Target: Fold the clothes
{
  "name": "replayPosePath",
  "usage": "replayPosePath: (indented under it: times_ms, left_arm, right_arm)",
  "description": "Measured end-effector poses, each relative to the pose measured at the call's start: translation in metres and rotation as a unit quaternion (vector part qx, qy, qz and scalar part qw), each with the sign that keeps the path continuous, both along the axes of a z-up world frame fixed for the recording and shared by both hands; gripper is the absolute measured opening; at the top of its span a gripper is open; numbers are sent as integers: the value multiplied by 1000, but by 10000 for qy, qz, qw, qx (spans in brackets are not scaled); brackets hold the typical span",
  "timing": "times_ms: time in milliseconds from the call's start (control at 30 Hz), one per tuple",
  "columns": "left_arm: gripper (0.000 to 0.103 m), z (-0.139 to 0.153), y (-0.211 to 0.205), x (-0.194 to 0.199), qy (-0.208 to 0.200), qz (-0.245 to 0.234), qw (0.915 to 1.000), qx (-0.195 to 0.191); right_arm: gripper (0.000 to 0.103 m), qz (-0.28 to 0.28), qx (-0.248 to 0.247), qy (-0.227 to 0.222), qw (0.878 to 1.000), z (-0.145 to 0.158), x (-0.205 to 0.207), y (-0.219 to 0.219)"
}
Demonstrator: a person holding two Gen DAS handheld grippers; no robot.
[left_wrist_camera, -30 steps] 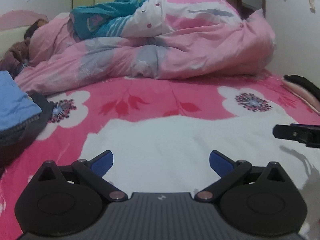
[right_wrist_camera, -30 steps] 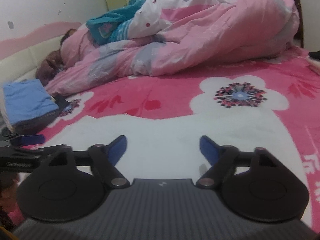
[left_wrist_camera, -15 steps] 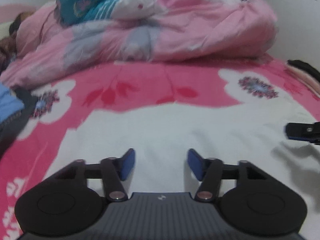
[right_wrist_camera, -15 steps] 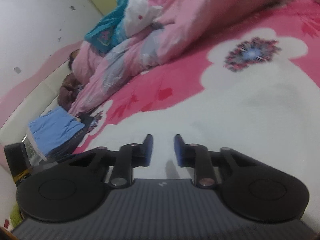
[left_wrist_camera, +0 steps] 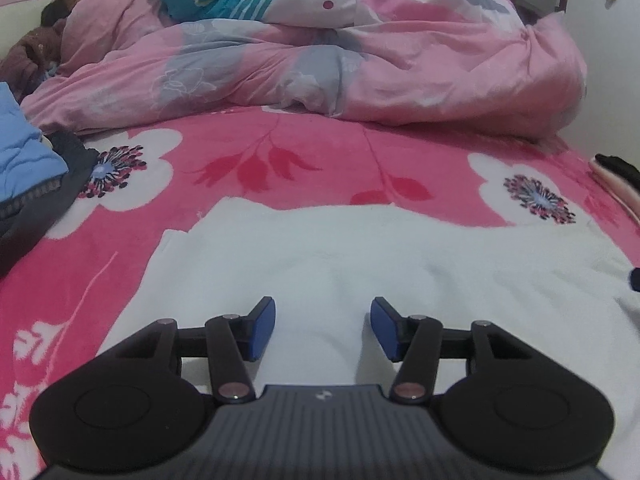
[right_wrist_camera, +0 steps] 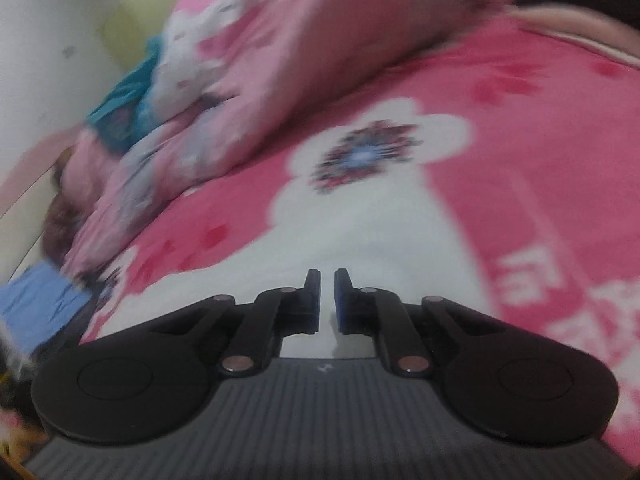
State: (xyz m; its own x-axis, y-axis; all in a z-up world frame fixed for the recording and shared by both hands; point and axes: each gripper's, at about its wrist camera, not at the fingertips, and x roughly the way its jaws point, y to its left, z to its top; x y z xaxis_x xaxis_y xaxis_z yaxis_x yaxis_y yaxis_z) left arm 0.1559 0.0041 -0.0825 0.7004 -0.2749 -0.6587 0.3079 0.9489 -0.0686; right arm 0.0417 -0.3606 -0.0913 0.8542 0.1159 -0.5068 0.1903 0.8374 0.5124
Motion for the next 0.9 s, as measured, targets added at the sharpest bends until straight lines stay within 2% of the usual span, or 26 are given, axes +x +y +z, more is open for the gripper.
replayPosePath:
  times_ms: [67,133,167,267,367,400,467,567,667,733,800,833,900]
  left_arm:
    - [55,1,2,2,-54,79,9999,105]
    - [55,-4,6,7,-3,217,9996,205]
    - [55,-7,9,10,58,291,9993,240]
    - [56,-10,15,12,33,375,9990,258]
    - [58,-11,16,13,-22,362,9988,331]
    - [58,-11,15,13,-33,364,9987,350]
    - [59,-10,14,13,-45,385,9985,382]
    - [59,-11,13,15,-70,465,9979,452]
    - [61,-11,10,13,-251,551,9954,747]
    - [61,-11,11,12,-282,567,9948,795]
    - [61,-9,12,12,-276,577,9949,776]
    - [61,-8,13,12,-274,587,9949,769]
    - [60,-5,14,12,-284,604,9949,760]
  right_arm:
    - [6,301,-21,53,9995,-3,13,7]
    - [6,370,19,285,9989,-13,23,4]
    - [5,302,83,450,9985,-20,25,-3]
    - [2,-106,440,423,9981,-24,12,-35]
    - [6,-639,116,430,9970,-9,0,-59]
    - [8,-651,36,402,9971,-3,2,-62]
    - [9,-474,-94,340,9983,8,13,-63]
    - [9,177,-39,299,9994,10,41,-54]
    - [5,216,-455,757,9959,-4,67,-57]
    - [3,-78,-521,838,9951,-7,74,-76]
    - [10,-651,-805,893,9906,2,69,-93]
    - [10,-813,-926,857,9887,10,63,-97]
    - [9,-689,-726,663,9928,22,48,-92]
